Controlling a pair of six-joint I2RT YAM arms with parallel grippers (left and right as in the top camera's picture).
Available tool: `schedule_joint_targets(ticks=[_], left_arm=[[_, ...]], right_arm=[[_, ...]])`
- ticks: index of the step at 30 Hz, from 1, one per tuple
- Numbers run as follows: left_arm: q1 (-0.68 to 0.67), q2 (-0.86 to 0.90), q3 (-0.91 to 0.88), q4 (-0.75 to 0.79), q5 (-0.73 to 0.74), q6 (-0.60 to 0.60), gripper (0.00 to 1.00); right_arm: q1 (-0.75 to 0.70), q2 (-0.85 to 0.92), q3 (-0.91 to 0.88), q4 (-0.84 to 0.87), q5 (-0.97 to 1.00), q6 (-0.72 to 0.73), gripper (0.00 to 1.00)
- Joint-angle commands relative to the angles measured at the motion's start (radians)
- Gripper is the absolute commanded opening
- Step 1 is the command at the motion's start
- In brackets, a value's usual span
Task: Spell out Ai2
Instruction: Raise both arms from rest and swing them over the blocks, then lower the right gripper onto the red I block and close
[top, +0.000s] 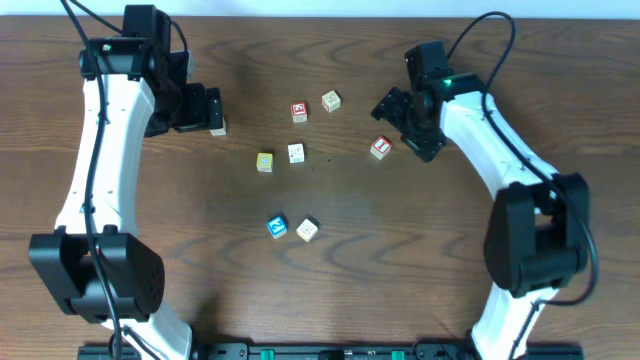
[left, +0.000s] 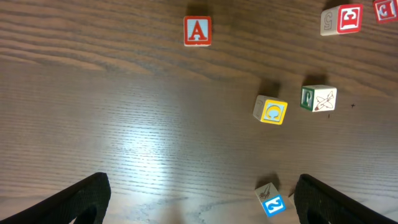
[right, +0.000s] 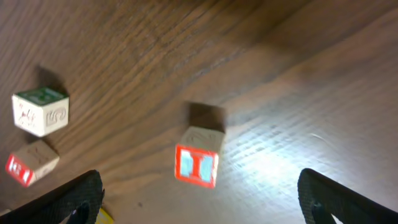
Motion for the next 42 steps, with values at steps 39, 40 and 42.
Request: schedule_joint_targets(ticks=[39,40,42], left_arm=[[0.006,-0.007,0.016,-0.006,-0.023,-0.023,0.95],[0.006,-0.006,0.016,-0.006,-0.023,-0.023,0.95],[0.006,-0.007,0.016,-0.007,-0.023,-0.023,0.95]], right_arm=[[0.079,0.133,0.018,0.027,0.071,-0.105,0.31],[0.085,0.133,0.018,0.033,0.058,-0.136,0.3],[0.102,0.133,0.018,0.04,0.034,-0.194,0.3]])
